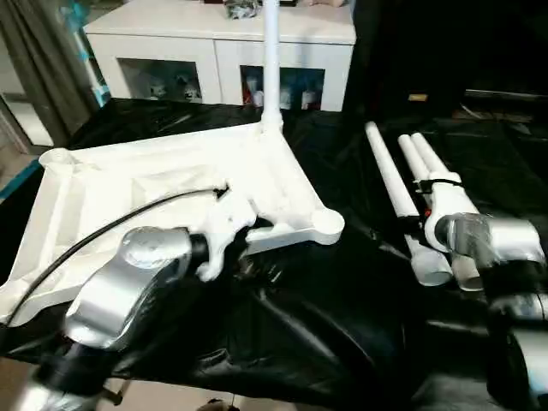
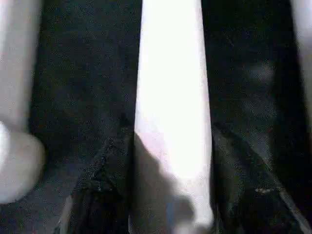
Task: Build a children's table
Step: Rotate table base
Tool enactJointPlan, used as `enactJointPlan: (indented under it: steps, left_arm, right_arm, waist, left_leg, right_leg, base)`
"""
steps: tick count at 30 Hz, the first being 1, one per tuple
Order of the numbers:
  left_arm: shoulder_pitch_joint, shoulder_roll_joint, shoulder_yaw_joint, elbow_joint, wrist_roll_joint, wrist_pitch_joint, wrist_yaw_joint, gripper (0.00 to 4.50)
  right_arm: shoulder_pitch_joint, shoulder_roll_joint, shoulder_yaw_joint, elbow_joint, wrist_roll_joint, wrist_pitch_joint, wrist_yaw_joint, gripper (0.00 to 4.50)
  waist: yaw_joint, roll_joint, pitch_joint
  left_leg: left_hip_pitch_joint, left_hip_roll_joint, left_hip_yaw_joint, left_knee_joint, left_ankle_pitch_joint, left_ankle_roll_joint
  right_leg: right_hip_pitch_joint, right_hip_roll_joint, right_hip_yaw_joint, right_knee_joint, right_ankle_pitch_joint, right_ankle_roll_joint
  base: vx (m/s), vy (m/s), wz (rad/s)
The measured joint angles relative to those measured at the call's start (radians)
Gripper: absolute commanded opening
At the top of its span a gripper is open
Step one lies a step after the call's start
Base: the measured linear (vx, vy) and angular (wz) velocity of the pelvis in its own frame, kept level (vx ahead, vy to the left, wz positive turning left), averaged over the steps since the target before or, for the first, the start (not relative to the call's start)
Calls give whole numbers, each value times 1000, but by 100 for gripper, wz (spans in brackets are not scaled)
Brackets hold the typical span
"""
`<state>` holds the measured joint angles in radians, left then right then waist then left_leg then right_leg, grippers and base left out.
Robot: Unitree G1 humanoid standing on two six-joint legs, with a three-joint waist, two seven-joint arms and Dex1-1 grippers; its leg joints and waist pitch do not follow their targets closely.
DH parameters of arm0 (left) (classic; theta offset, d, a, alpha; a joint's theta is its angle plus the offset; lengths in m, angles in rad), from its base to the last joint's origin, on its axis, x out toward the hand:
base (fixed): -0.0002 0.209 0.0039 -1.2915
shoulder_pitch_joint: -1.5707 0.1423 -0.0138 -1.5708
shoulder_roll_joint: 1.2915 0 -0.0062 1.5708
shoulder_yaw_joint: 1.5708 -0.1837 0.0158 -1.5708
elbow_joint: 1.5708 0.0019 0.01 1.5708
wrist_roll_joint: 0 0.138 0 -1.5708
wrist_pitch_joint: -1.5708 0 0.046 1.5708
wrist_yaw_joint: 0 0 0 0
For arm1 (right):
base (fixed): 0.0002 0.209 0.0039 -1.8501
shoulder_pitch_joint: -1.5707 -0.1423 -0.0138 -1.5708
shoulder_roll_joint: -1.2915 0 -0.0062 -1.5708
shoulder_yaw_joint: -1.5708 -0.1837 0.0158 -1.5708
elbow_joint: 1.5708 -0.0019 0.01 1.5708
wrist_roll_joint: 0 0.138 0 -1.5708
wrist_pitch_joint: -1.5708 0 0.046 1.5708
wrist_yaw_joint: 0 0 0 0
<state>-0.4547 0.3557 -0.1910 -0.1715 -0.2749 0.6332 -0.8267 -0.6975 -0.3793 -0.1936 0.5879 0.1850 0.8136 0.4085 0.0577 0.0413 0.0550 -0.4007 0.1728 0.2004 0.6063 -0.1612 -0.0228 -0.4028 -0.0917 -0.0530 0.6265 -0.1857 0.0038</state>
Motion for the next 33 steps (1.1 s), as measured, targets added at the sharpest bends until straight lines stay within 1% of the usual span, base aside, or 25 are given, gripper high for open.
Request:
enactJointPlan:
  steps: [2,4,5,7,8,9,12,13,15,17,20,23,24,27,28,30,33]
  left_arm:
    - [-46,-65,40,42,-36,8,31,450]
    - [-75,-105,72,76,-67,21,60,450]
    - [-89,-133,96,99,-86,31,82,450]
    - [-143,-210,160,170,-136,72,142,450]
    - [-184,-251,210,226,-161,96,185,450]
    - [-222,-263,245,273,-171,111,222,450]
    - [-275,-294,287,334,-216,129,254,450]
    - [-284,-307,301,359,-237,141,255,450]
    - [-306,-332,335,423,-280,171,261,450]
    - [-316,-349,350,459,-293,178,274,450]
    - [-350,-385,397,499,-340,212,289,450]
    - [-374,-398,417,502,-371,227,290,450]
    - [-378,-405,429,503,-398,241,289,450]
    - [-380,-421,432,500,-439,270,284,450]
    - [-380,-426,430,499,-440,276,284,450]
    - [-380,-430,429,499,-439,278,284,450]
    - [-381,-436,426,506,-429,264,299,450]
  right_arm:
    - [19,2,-38,-48,43,-8,37,184]
    - [40,11,-52,-82,81,-14,70,184]
    - [59,14,-68,-103,103,-18,93,184]
    - [119,27,-97,-172,173,-26,163,184]
    - [162,44,-122,-233,225,-33,216,184]
    - [182,72,-122,-283,277,-36,268,184]
    - [200,76,-123,-360,330,-42,336,184]
    - [210,72,-122,-389,340,-42,355,184]
    - [243,72,-117,-451,387,-39,409,184]
    - [254,81,-105,-476,415,-37,440,184]
    - [275,81,-85,-517,441,-30,464,184]
    - [279,81,-71,-540,452,-21,476,184]
    - [283,80,-70,-549,454,-19,477,184]
    - [301,75,-51,-555,454,-18,478,184]
    - [305,75,-38,-556,454,-18,481,184]
    - [305,74,-32,-564,454,-18,481,184]
    - [305,74,-25,-577,455,-15,481,184]
  waist:
    - [2,0,0]
    - [3,1,-1]
    - [4,1,-1]
    - [7,0,0]
    - [12,0,0]
    - [12,2,0]
    - [14,3,-1]
    - [18,3,-1]
    - [30,2,-1]
    - [33,2,-1]
    - [38,2,-1]
    - [40,2,-1]
    - [41,2,-1]
    - [44,2,-1]
    - [44,2,-1]
    - [43,2,-1]
    - [43,-1,0]
  left_leg:
    - [0,0,0,0,0,0]
    - [0,0,0,0,0,0]
    - [0,0,0,0,0,0]
    - [-1,0,0,0,0,0]
    - [-2,0,0,1,0,0]
    - [-2,0,0,1,0,1]
    - [-1,0,-1,2,0,1]
    - [-1,0,-1,1,0,1]
    - [-1,1,-1,1,0,1]
    - [-2,1,-1,1,0,1]
    - [-3,1,-1,1,0,1]
    - [-3,1,-1,1,0,1]
    - [-3,1,-1,1,0,1]
    - [-3,1,-1,0,0,1]
    - [-3,1,-1,0,0,1]
    - [-4,1,-1,0,0,1]
    - [-4,1,-1,-2,0,1]
  right_leg:
    - [0,0,0,0,0,0]
    - [0,0,0,0,0,0]
    - [0,0,0,0,0,0]
    - [0,0,0,-1,0,0]
    - [0,0,-1,-1,0,0]
    - [0,0,-1,-1,0,0]
    - [0,0,-1,-2,1,0]
    - [0,0,-1,-2,1,0]
    - [0,0,-2,-3,1,0]
    - [0,0,-2,-3,1,0]
    - [1,0,-2,-5,1,0]
    - [1,0,-2,-6,1,0]
    - [1,0,-3,-6,1,0]
    - [2,0,-3,-9,1,0]
    - [2,0,-3,-10,1,0]
    - [2,0,-3,-11,1,1]
    - [2,0,-4,-12,1,1]
  base:
    - [0,0,0]
    - [0,0,0]
    - [0,0,0]
    - [0,0,0]
    - [0,0,0]
    - [0,0,0]
    - [0,0,0]
    - [0,0,0]
    - [0,0,0]
    - [0,0,0]
    - [0,0,0]
    - [0,0,0]
    - [0,0,0]
    - [0,0,0]
    - [0,0,0]
    - [0,0,0]
    - [0,0,0]
